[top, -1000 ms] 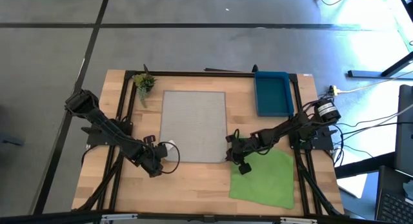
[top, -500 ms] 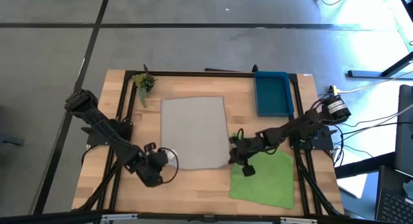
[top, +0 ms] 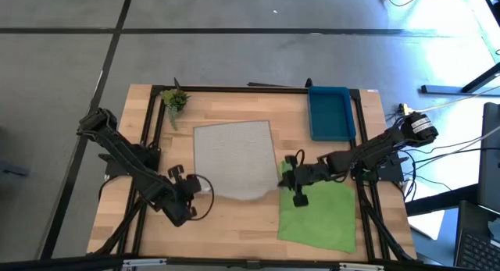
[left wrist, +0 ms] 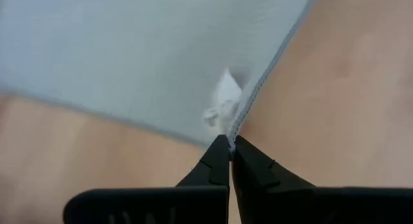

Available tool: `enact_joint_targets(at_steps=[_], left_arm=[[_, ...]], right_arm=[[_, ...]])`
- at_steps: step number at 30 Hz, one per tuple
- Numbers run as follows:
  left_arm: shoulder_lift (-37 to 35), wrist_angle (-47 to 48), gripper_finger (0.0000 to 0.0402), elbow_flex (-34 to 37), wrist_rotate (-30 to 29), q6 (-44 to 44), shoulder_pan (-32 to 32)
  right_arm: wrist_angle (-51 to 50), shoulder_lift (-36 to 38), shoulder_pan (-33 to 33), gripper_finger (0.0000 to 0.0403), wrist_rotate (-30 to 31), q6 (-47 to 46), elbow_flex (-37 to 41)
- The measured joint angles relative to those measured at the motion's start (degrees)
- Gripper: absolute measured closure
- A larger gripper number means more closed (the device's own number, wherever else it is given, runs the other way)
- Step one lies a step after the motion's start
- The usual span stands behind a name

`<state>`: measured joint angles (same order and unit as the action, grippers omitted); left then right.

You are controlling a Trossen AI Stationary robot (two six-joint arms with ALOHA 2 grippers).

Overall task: Roll microfiber towels into tight, uniform cylinder then place into a basket
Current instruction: Roll the gray towel

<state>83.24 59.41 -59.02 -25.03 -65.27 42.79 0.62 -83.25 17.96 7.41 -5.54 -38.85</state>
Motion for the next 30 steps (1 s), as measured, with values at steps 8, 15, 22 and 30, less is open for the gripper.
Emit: enact_joint_targets(at_steps=[8, 15, 22, 30], left_arm=[[0.0, 7.7, 0.0401, 0.7, -3.1, -4.7, -6.0], [0.0, 7.5, 0.0401, 4.6, -5.4, -4.7, -12.9], [0.0, 7.1, 0.0401, 7.9, -9.8, -4.7, -18.7], [0.0, 6.7, 0.0401, 10.6, -13.5, -4.7, -24.0]], right_arm=[[-0.6, 0.0, -9.2, 0.0396, 4.2, 4.4, 0.0], [-0.3, 0.0, -18.2, 0.0396, 4.1, 9.6, 0.0], [1.4, -0.3, -24.7, 0.0396, 3.8, 15.2, 0.0], [5.7, -0.8, -30.6, 0.0396, 0.0, 20.6, -0.1]])
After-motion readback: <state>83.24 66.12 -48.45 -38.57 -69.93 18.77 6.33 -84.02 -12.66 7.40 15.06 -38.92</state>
